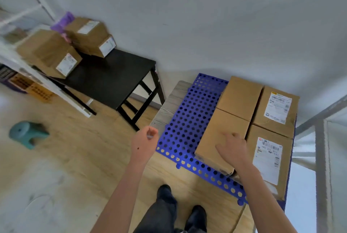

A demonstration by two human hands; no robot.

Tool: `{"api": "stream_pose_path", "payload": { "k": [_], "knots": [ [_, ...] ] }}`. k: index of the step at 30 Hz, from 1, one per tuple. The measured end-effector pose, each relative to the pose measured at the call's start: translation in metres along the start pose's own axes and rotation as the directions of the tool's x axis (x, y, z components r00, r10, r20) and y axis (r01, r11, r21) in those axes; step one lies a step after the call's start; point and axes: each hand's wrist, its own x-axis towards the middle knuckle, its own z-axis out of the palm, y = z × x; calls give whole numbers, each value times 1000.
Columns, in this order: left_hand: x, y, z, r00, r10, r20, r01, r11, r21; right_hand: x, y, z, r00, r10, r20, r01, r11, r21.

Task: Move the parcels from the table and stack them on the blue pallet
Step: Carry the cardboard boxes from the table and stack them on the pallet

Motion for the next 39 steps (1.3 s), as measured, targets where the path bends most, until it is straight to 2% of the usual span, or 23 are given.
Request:
{"api": "stream_pose_path", "payload": {
  "k": [3,6,10,17,20,26,32,36,39],
  "knots": [
    [-8,-10,-22,995,-43,-85,42,999,-14,1,-23,1,987,-143,77,138,988,68],
    [-12,-18,-39,989,-65,-136,64,998,-16,-4,-45,5,943,-299,147,279,950,143],
    [0,-24,-64,993,-96,-73,98,995,24,-8,-74,8,898,-402,179,362,906,221],
    [30,-30,-114,999,0,-39,2,998,63,-5,-148,12,853,-490,180,462,869,177],
    [42,-40,-135,999,52,0,-52,995,85,-5,-179,21,855,-481,196,454,875,169],
    [91,-87,-208,1000,12,19,-13,998,60,2,-273,53,828,-530,183,518,848,113],
    [142,-124,-284,998,63,-24,-61,994,96,11,-368,89,819,-555,146,543,832,112],
    [163,-151,-311,997,68,-34,-64,994,87,14,-410,110,810,-560,175,550,829,105],
    [177,-169,-323,998,49,-42,-49,999,19,20,-438,120,803,-559,206,555,828,84]
  ]
}}
